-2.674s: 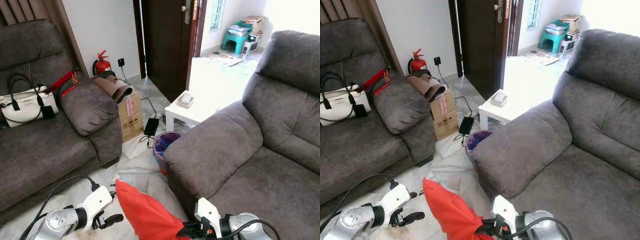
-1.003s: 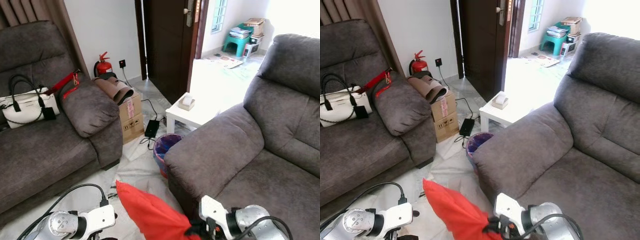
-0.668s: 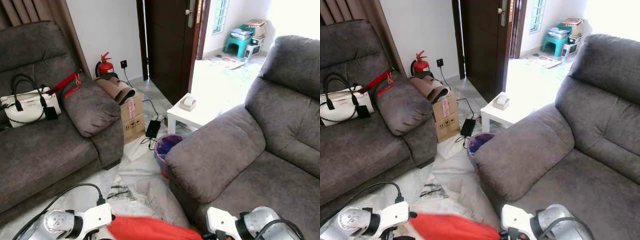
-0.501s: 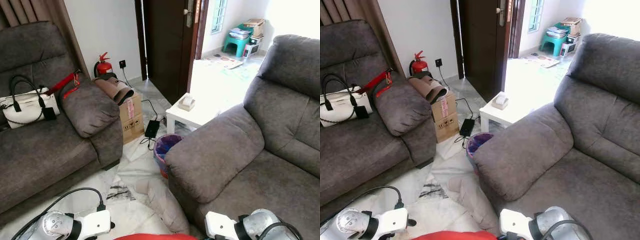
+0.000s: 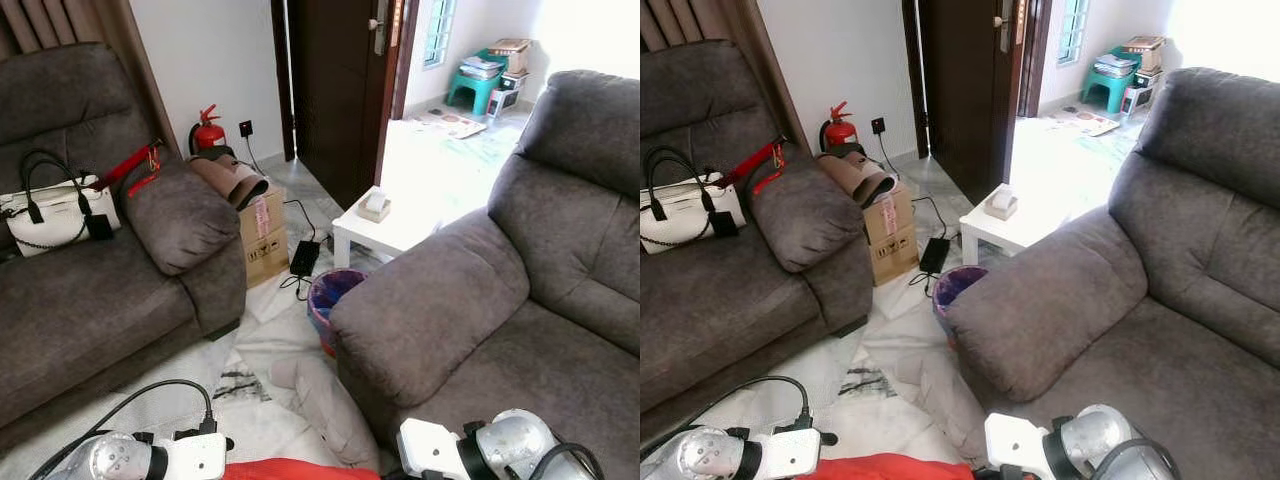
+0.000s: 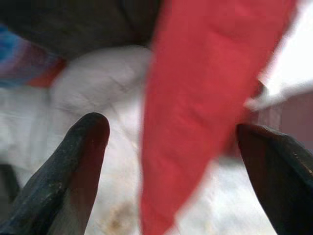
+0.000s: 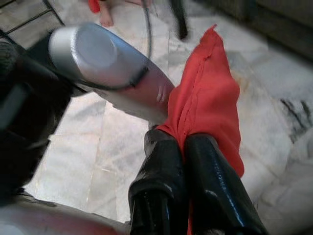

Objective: Move the pillow to the sofa from floor

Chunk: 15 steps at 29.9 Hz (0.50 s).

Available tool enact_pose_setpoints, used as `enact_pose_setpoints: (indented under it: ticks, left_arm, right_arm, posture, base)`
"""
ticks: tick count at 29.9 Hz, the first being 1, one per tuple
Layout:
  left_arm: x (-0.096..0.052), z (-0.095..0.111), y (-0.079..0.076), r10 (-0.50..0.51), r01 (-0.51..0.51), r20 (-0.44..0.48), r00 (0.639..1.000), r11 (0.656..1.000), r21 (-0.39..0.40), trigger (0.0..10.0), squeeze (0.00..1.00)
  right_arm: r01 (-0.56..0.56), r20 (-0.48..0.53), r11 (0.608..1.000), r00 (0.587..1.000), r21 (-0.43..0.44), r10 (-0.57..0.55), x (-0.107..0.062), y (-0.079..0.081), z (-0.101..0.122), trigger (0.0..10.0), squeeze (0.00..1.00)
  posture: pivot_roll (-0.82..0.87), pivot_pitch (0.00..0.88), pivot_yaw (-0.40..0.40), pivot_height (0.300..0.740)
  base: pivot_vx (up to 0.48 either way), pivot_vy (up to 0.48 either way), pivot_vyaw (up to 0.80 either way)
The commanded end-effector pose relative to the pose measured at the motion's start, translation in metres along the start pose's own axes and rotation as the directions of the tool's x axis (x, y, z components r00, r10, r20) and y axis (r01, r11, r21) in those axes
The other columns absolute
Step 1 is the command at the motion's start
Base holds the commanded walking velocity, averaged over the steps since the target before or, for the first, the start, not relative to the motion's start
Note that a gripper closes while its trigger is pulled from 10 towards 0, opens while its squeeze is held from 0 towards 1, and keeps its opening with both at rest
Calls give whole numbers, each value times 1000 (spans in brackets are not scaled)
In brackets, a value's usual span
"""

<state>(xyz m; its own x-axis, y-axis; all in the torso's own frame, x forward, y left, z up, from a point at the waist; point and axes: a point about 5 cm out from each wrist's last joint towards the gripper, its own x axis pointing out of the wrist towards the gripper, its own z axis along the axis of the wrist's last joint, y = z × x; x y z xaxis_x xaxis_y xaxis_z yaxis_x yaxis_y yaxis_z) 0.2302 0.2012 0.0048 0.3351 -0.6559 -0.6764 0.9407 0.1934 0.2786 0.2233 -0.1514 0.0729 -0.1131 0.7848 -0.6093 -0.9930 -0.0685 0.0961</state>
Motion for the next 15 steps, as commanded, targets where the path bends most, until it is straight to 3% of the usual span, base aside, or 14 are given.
enact_pose_setpoints:
  ticks: [1, 2, 7, 15]
  left_arm:
    - [-5, -1, 7, 64, -64, 15, 998, 998, -8, 10000, 525]
    - [-4, -1, 7, 73, -73, 17, 997, 997, -7, 10000, 0]
    - [-2, -6, -1, 47, -47, 1, 999, 998, -36, 10000, 0]
    - [2, -12, -16, -33, 33, -3, 999, 997, -63, 10000, 0]
  right_arm:
    - [-46, 89, 994, 995, -102, 55, 2, 4, 26, 10000, 0]
    - [-58, 99, 992, 993, -114, 70, 3, 7, 29, 10000, 0]
    - [-69, 125, 988, 988, -140, 87, 2, 11, 40, 10000, 0]
    - [-69, 108, 990, 991, -127, 83, -1, 14, 38, 10000, 0]
  posture:
    - [44, 0, 43, 740]
    - [41, 0, 42, 740]
    - [30, 0, 42, 740]
    - [27, 0, 34, 740]
  base:
    - [0, 0, 0]
    - [0, 0, 0]
    - [0, 0, 0]
    - [0, 0, 0]
